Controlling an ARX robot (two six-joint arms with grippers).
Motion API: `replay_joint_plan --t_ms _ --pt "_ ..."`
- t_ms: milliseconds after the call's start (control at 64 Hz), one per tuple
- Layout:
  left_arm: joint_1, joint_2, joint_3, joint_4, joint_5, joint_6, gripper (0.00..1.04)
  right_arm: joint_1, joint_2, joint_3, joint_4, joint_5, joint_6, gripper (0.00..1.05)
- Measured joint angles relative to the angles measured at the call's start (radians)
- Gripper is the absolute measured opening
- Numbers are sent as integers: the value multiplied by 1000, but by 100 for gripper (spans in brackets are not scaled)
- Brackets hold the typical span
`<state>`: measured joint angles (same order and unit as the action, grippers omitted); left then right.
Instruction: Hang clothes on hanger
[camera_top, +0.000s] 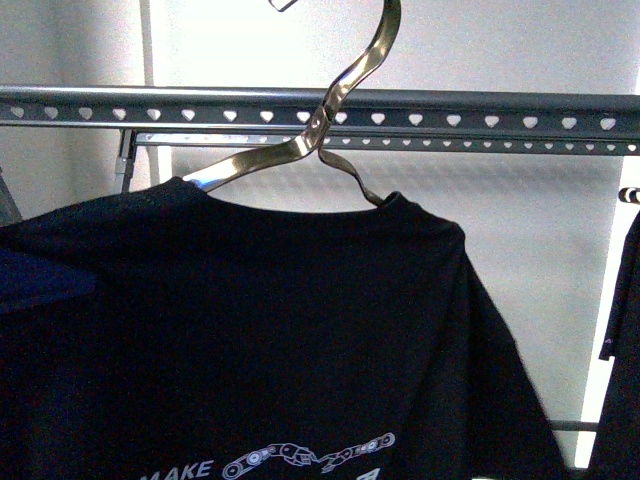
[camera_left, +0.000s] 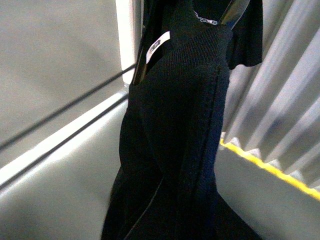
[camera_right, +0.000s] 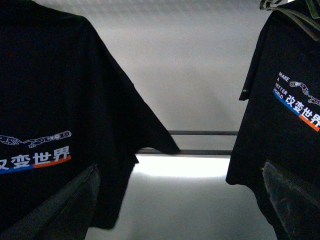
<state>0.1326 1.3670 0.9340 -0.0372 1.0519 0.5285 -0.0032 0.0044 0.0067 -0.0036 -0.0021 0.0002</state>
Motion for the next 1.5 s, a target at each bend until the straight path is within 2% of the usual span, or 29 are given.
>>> replay_joint_plan --t_ms 109,312,562,828,1344,1359,1391,1422,1438,1484,1500 --pt "-26 80 92 27 -7 93 4 0 0 0 0 0 0 97" --pt "-158 241 279 205 -89 178 4 0 0 0 0 0 0 97" --pt "-261 371 443 115 -220 434 4 0 0 0 0 0 0 97" --pt "-294 404 446 101 -250 618 4 0 0 0 0 0 0 97" --pt "-298 404 441 142 -267 639 4 0 0 0 0 0 0 97" --pt "-298 404 441 142 -267 639 4 -4 3 0 -3 -19 -2 97" --pt "-298 404 441 142 -267 639 4 -64 48 28 -52 -182 -18 97" --pt "-298 404 441 142 -267 639 4 -113 95 44 -55 -285 -32 97" --pt "-298 404 441 142 -268 639 4 -167 153 63 -42 -387 -47 97" --pt "-298 404 441 142 -268 640 4 -252 246 96 -1 -521 -68 97" --pt "-298 404 441 142 -268 640 4 -310 310 121 37 -597 -86 97"
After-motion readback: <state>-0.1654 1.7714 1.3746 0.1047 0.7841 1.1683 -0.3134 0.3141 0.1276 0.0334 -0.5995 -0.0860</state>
